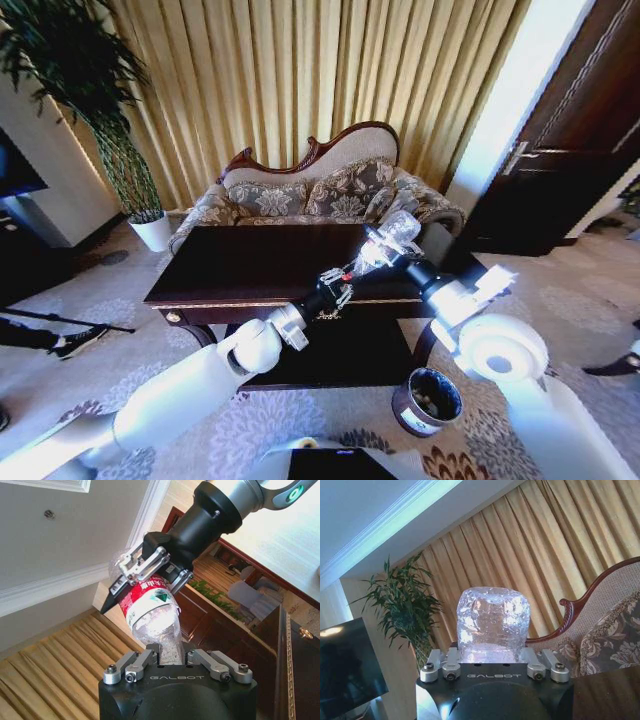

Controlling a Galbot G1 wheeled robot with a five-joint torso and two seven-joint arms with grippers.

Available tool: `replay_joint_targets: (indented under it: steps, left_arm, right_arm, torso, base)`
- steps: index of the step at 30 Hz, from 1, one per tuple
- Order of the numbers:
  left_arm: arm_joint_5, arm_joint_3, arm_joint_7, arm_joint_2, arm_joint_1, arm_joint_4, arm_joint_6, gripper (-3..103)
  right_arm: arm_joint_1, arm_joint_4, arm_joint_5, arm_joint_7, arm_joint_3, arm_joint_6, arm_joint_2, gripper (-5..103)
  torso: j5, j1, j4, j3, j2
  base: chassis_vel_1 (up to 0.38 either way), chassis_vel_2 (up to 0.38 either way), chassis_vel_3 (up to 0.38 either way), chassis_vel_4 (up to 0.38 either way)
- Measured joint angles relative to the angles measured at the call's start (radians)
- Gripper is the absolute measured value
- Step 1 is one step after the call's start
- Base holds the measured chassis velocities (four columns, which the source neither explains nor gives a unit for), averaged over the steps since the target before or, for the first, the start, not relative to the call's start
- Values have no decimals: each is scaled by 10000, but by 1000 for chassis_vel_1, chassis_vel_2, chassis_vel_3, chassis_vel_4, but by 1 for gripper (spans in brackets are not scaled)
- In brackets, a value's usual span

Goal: Move to the front of the table and place the trash on the table into the trash bin.

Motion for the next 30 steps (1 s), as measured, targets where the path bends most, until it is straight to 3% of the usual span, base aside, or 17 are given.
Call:
replay_joint_targets:
  steps: [7, 9, 11, 13, 14, 16, 17, 18, 19, 21, 22, 23, 26, 27, 30]
  left_arm:
    - [-33, 0, -326, 15, 66, 1, 7, 19]
    - [-177, 46, -634, 9, 96, -56, 129, 28]
    - [-227, 46, -701, 12, 103, -72, 188, 28]
    - [-327, -5, -759, 52, 127, -87, 236, 39]
    - [-327, -5, -759, 52, 127, -87, 236, 39]
    - [-718, -380, -769, 192, 251, -184, 336, 49]
    - [-1156, -571, -703, 256, 371, -223, 498, 55]
    - [-1673, -765, -716, 287, 476, -235, 729, 60]
    - [-1673, -765, -716, 287, 476, -235, 729, 60]
    - [-2754, -1297, -938, 295, 681, -235, 1258, 71]
    - [-3177, -1686, -1037, 298, 780, -233, 1522, 71]
    - [-3177, -1686, -1037, 298, 780, -233, 1522, 71]
    - [-3954, -3260, -1389, 403, 1173, -165, 2091, 87]
    - [-3954, -3260, -1389, 403, 1173, -165, 2091, 87]
    - [-4390, -4941, -1850, 869, 1901, -127, 2395, 99]
  right_arm:
    - [-37, -65, -89, -64, 37, 101, 52, 32]
    - [-76, -79, -140, -64, 150, 155, 55, 27]
    - [-91, -98, -181, -62, 209, 166, 58, 27]
    - [-135, -174, -492, -58, 311, 180, 61, 25]
    - [-135, -174, -492, -58, 311, 180, 61, 25]
    - [-288, -478, -1593, -53, 377, 182, 60, 25]
    - [-354, -665, -2121, -74, 393, 242, 58, 24]
    - [-404, -855, -2537, -83, 393, 317, 71, 24]
    - [-404, -855, -2537, -83, 393, 317, 71, 24]
    - [-482, -1309, -3334, -85, 398, 513, 95, 24]
    - [-510, -1522, -3694, -85, 414, 609, 93, 24]
    - [-510, -1522, -3694, -85, 414, 609, 93, 24]
    - [-545, -2141, -4820, -85, 466, 913, 22, 24]
    - [-545, -2141, -4820, -85, 466, 913, 22, 24]
    - [-658, -2590, -5637, -104, 552, 1115, -61, 24]
  torso:
    - [0, -2, 0, 1, 0]
    - [-1, -2, 0, 1, 0]
    - [-1, -1, -1, 0, 0]
    - [-1, -2, -1, 1, 0]
    - [-1, -2, -1, 1, 0]
    - [10, -2, -3, 1, -1]
    - [-6, -2, 1, 1, 0]
    - [2, -2, 0, 0, 0]
    - [2, -2, 0, 0, 0]
    - [0, -1, 0, 1, 0]
    - [-1, -2, 0, 1, 0]
    - [-1, -2, 0, 1, 0]
    - [0, -1, -3, 1, 0]
    - [0, -1, -3, 1, 0]
    - [0, -1, 0, 2, -1]
  base:
    - [0, 0, 0, 0]
    - [0, 0, 0, 0]
    - [0, 0, 0, 0]
    - [0, 0, 0, 0]
    - [0, 0, 0, 0]
    - [0, 0, 0, 0]
    - [0, 0, 0, 0]
    - [0, 0, 0, 0]
    - [0, 0, 0, 0]
    - [0, 0, 0, 0]
    - [0, 0, 0, 0]
    - [0, 0, 0, 0]
    - [0, 0, 0, 0]
    - [0, 0, 0, 0]
    - [0, 0, 0, 0]
